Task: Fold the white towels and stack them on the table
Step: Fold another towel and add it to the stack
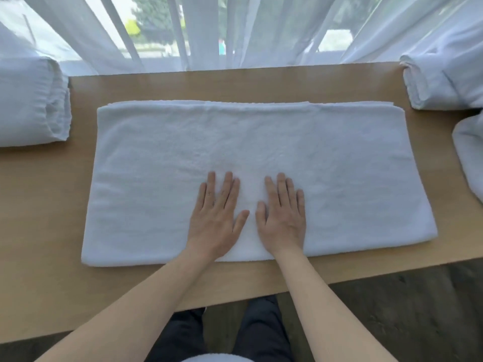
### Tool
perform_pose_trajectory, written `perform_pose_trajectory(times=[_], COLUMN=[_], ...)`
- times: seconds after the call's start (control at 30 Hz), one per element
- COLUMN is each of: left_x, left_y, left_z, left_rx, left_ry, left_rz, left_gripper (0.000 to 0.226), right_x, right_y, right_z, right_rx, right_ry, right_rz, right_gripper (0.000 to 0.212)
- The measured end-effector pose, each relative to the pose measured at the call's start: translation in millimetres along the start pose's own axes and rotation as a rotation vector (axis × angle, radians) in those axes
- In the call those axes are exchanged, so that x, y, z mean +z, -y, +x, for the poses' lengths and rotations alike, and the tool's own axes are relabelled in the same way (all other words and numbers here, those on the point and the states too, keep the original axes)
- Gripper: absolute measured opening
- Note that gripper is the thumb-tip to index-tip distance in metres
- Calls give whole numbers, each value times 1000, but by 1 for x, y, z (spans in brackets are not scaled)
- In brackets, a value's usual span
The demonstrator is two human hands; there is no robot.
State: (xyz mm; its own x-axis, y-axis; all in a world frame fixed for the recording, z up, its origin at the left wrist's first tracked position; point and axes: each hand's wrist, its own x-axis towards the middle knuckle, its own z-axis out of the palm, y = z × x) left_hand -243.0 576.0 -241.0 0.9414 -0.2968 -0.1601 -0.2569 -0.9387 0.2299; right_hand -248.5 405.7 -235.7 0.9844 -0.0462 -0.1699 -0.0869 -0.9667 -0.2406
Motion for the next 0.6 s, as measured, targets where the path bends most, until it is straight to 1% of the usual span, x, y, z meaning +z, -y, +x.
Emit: perform_pose_trajectory(times=[0.13,0.27,0.33,0.4,0.5,0.6], left_x=[10,19,21,22,24,25], left_y=[-58,-123,-159,-195,-245,-280], left_z=[44,99,130,162,209,251], left_rx=[70,183,228,278,360,323], left_ry=[-6,-2,0,18,66,97], left_rz=[-5,-6,-9,4,62,73], left_gripper=[77,77,77,76,77,80], right_x=[-26,-50,-60,-67,-74,-83], right_y=[-84,-173,-209,-236,-261,-270], right_z=[6,14,16,15,13,18], right_rx=[119,289,318,350,477,568], right_ry=[-55,-78,-95,-117,-199,-283], right_rz=[4,10,9,29,118,202], right_gripper=[63,64,63,60,57,59])
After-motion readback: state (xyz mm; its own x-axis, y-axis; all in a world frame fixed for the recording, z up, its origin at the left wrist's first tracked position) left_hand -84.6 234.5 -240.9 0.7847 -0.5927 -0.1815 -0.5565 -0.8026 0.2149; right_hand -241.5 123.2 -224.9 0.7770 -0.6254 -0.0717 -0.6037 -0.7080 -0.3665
